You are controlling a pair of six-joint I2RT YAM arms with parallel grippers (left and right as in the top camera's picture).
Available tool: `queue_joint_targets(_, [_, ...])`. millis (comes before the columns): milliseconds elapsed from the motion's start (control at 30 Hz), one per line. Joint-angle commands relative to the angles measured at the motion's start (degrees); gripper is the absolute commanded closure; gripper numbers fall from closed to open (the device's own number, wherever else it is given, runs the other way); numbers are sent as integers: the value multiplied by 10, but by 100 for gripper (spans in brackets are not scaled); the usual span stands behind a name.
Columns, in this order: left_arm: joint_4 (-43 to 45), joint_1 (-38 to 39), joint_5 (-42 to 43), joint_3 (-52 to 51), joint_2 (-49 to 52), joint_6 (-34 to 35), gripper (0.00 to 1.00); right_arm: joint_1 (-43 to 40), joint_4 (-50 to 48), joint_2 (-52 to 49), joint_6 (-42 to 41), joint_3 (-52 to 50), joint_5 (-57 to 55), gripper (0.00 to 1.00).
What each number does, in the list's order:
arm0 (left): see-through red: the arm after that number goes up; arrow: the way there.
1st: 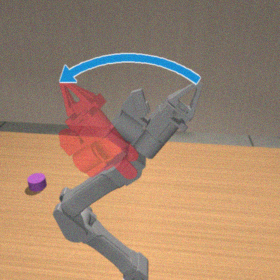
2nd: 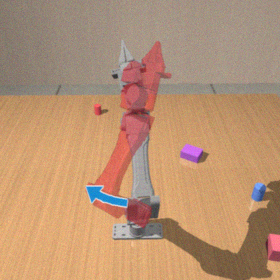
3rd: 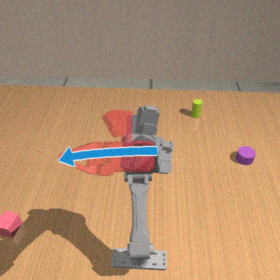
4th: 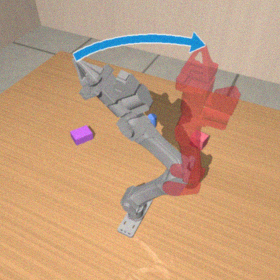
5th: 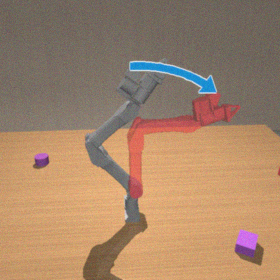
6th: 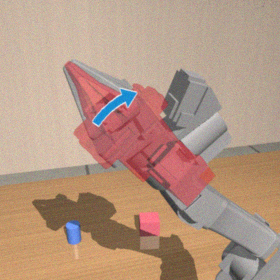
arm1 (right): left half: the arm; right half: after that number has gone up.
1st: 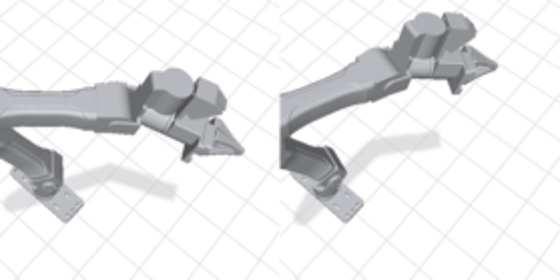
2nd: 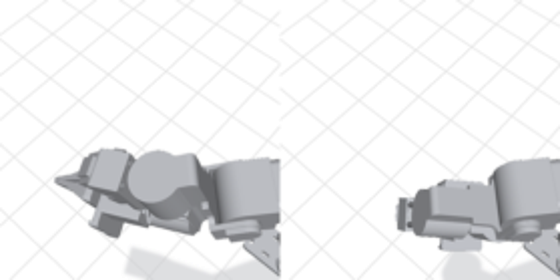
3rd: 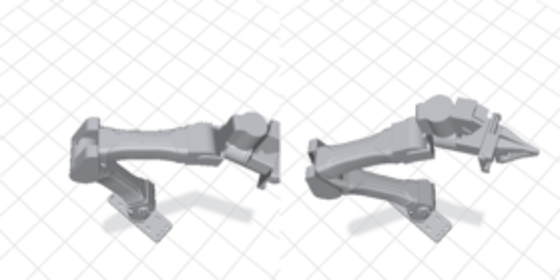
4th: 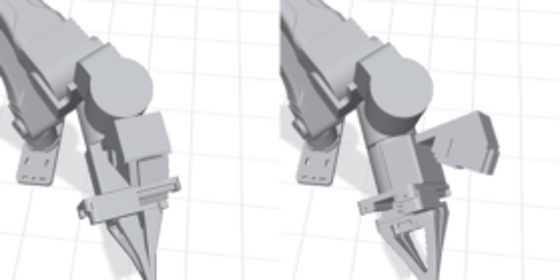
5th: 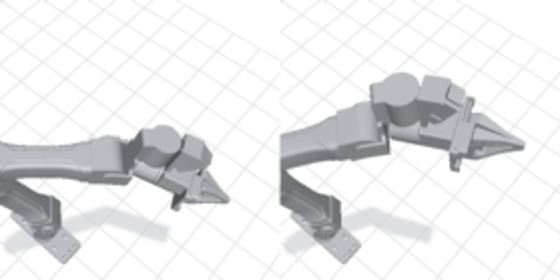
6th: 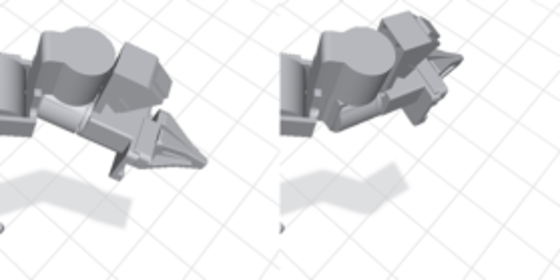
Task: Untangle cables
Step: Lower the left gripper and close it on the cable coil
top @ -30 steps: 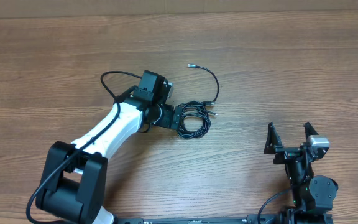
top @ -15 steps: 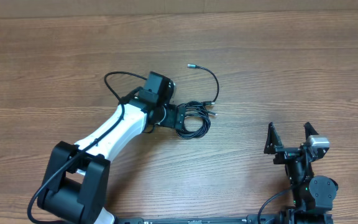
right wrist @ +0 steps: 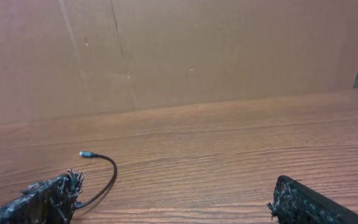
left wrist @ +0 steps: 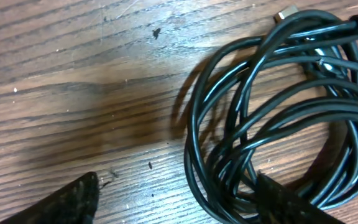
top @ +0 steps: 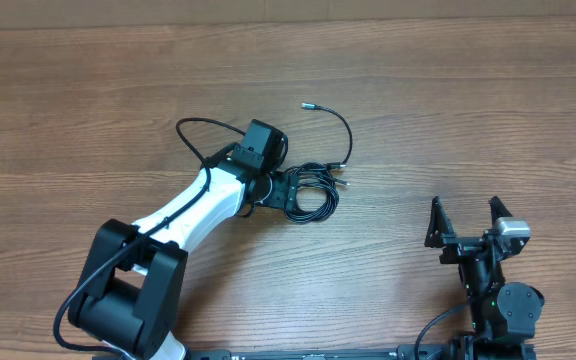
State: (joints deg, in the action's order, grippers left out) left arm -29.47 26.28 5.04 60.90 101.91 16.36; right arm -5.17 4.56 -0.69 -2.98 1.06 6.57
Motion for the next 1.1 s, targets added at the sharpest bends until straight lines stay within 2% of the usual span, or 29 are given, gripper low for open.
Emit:
queue_joint_targets(0, [5,4,-5,9,17,6,23,-2,-2,5,1,-6,-5,0])
queue_joint_targets(100, [10,4,-5,9,22,6,25,-2,-2,5,1,-6,-5,0])
queue_joint_targets(433, [15,4,-6,9,22,6,46,-2,-2,5,1,-6,-5,0])
queue_joint_targets(1067, [28,4,-5,9,22,6,74,-2,-2,5,1,-6,-5,0])
